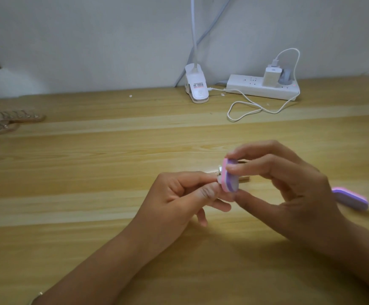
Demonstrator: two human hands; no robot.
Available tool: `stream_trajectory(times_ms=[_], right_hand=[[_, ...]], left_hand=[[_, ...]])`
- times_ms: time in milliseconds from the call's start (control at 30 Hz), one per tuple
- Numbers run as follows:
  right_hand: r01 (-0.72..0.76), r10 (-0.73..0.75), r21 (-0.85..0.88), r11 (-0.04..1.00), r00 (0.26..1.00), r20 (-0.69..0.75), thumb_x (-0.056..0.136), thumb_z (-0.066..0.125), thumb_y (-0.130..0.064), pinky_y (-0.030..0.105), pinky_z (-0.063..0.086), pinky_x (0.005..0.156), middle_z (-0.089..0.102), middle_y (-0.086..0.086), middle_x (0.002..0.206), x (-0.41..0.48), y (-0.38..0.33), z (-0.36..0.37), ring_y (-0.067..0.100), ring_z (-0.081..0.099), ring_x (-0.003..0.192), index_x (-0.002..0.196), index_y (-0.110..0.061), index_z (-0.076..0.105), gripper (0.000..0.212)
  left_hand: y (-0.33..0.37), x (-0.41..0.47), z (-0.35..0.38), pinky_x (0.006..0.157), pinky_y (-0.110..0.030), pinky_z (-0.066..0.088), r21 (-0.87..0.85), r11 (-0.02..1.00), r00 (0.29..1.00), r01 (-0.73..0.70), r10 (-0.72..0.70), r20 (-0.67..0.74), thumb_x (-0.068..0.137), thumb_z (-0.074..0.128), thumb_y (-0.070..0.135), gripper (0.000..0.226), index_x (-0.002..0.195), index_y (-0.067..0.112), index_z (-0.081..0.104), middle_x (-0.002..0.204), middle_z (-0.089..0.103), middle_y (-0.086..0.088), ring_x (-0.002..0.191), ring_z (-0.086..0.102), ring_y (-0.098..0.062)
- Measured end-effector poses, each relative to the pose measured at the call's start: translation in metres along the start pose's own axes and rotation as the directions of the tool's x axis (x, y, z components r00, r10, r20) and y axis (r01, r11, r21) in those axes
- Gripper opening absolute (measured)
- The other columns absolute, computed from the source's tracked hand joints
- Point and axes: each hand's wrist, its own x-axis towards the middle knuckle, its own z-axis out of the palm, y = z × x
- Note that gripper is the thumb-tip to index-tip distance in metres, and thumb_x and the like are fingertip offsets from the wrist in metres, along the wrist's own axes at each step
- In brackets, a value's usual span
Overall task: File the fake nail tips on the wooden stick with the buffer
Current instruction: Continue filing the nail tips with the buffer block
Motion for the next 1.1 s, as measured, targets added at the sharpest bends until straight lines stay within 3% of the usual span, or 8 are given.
stream_trajectory(times_ms=[267,500,733,900,1000,1100], right_hand=[[0.087,-0.085,-0.048,0.995,0.996,0.035,0.085,0.08,-0.014,0.029,0.057,0.086,0.063,0.012,0.112,0.0,-0.003,0.0,0.017,0.067,0.103,0.102,-0.012,0.07,0.02],[0.076,-0.074,-0.076,0.994,0.997,0.028,0.087,0.075,-0.017,0.024,0.055,0.085,0.063,0.01,0.112,-0.002,-0.004,0.002,0.013,0.066,0.1,0.095,-0.004,0.074,0.016],[0.041,-0.04,-0.044,0.998,0.999,0.016,0.087,0.077,-0.017,0.021,0.054,0.086,0.063,0.01,0.109,-0.001,-0.006,0.005,0.012,0.067,0.1,0.092,-0.002,0.074,0.016],[0.031,-0.03,-0.067,0.997,0.999,0.02,0.083,0.079,-0.014,0.02,0.053,0.085,0.064,0.01,0.108,0.001,-0.004,0.002,0.014,0.067,0.1,0.093,-0.003,0.074,0.016],[0.053,-0.051,-0.05,0.997,0.998,0.036,0.084,0.08,-0.015,0.022,0.054,0.085,0.064,0.011,0.11,-0.002,-0.005,0.005,0.013,0.067,0.101,0.092,-0.002,0.075,0.015],[0.128,-0.123,-0.086,0.988,0.991,0.062,0.087,0.077,-0.009,0.026,0.055,0.083,0.064,0.013,0.108,-0.002,-0.005,0.005,0.014,0.067,0.099,0.09,-0.001,0.076,0.009]], left_hand=[[0.001,-0.002,0.0,0.045,-0.027,0.05,0.057,0.998,1.0,-0.014,0.014,0.001,0.093,0.054,0.011,0.023,0.098,0.014,0.077,0.09,0.077,-0.005,0.079,0.075,-0.024],[0.001,-0.002,0.0,0.046,-0.029,0.052,0.098,0.995,0.999,-0.032,0.033,-0.012,0.093,0.054,0.011,0.023,0.094,0.014,0.077,0.085,0.076,-0.005,0.076,0.075,-0.023],[0.002,-0.004,0.0,0.05,-0.033,0.054,0.223,0.973,0.997,-0.059,0.069,-0.036,0.093,0.054,0.014,0.024,0.087,0.019,0.076,0.077,0.075,-0.001,0.042,0.065,-0.021],[0.002,-0.004,0.0,0.038,-0.021,0.041,0.23,0.971,0.997,-0.059,0.068,-0.03,0.092,0.052,0.014,0.025,0.08,0.014,0.074,0.071,0.074,-0.004,0.032,0.051,-0.018],[0.004,-0.004,0.001,0.043,-0.011,0.039,0.232,0.968,0.995,-0.093,0.096,0.001,0.091,0.049,0.008,0.027,0.075,0.003,0.07,0.059,0.067,-0.004,0.037,0.049,0.0],[0.005,-0.002,0.0,0.047,-0.004,0.034,0.215,0.973,0.997,-0.081,0.078,0.021,0.09,0.047,0.005,0.028,0.069,-0.002,0.065,0.05,0.055,-0.003,0.04,0.046,0.002]])
